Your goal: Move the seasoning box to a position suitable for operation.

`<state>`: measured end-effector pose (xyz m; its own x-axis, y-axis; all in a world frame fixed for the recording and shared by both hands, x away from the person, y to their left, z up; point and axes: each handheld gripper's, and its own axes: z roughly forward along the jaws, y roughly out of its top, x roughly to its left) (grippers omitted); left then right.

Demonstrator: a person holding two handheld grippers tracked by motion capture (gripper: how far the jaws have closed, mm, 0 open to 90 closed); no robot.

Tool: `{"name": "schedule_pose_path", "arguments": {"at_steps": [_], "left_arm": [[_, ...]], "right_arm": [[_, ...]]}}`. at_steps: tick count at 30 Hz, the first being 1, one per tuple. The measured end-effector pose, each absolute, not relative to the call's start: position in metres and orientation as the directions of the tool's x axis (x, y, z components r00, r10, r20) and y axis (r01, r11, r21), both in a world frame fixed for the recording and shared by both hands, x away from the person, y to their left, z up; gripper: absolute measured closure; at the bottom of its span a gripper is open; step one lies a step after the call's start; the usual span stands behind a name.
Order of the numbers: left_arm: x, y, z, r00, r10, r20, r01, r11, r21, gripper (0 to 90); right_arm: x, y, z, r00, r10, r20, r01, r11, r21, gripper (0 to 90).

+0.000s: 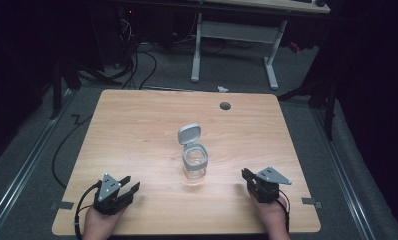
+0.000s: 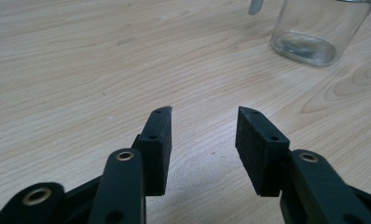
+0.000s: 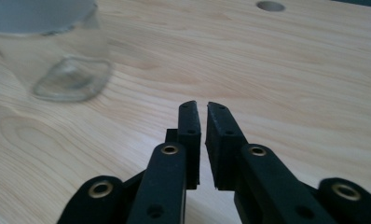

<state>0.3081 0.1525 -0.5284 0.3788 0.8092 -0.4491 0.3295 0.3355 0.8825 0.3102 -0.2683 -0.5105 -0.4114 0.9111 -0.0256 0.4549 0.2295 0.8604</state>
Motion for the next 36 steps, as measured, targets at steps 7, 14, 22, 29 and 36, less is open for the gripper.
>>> {"name": "schedule_pose_path", "arguments": {"at_steps": [7, 14, 22, 29, 36], "left_arm": [[0.307, 0.154, -0.529, 0.390, 0.808, -0.441, 0.328, 0.325, 0.887, 57.2], [0.307, 0.158, -0.527, 0.378, 0.810, -0.449, 0.309, 0.346, 0.886, 57.1], [0.308, 0.161, -0.527, 0.374, 0.806, -0.459, 0.312, 0.357, 0.880, 56.6], [0.308, 0.159, -0.528, 0.380, 0.806, -0.454, 0.317, 0.347, 0.883, 56.0], [0.307, 0.160, -0.526, 0.381, 0.806, -0.452, 0.312, 0.349, 0.884, 55.9]], "right_arm": [[0.334, -0.225, -0.510, -0.479, 0.876, -0.053, 0.459, 0.302, 0.835, 87.4], [0.359, -0.198, -0.511, -0.507, 0.860, -0.053, 0.456, 0.320, 0.830, 89.2], [0.371, -0.180, -0.514, -0.525, 0.848, -0.068, 0.456, 0.348, 0.819, 89.2], [0.368, -0.176, -0.515, -0.542, 0.838, -0.068, 0.453, 0.360, 0.816, 89.1], [0.361, -0.174, -0.515, -0.546, 0.835, -0.070, 0.450, 0.362, 0.816, 89.1]]}}
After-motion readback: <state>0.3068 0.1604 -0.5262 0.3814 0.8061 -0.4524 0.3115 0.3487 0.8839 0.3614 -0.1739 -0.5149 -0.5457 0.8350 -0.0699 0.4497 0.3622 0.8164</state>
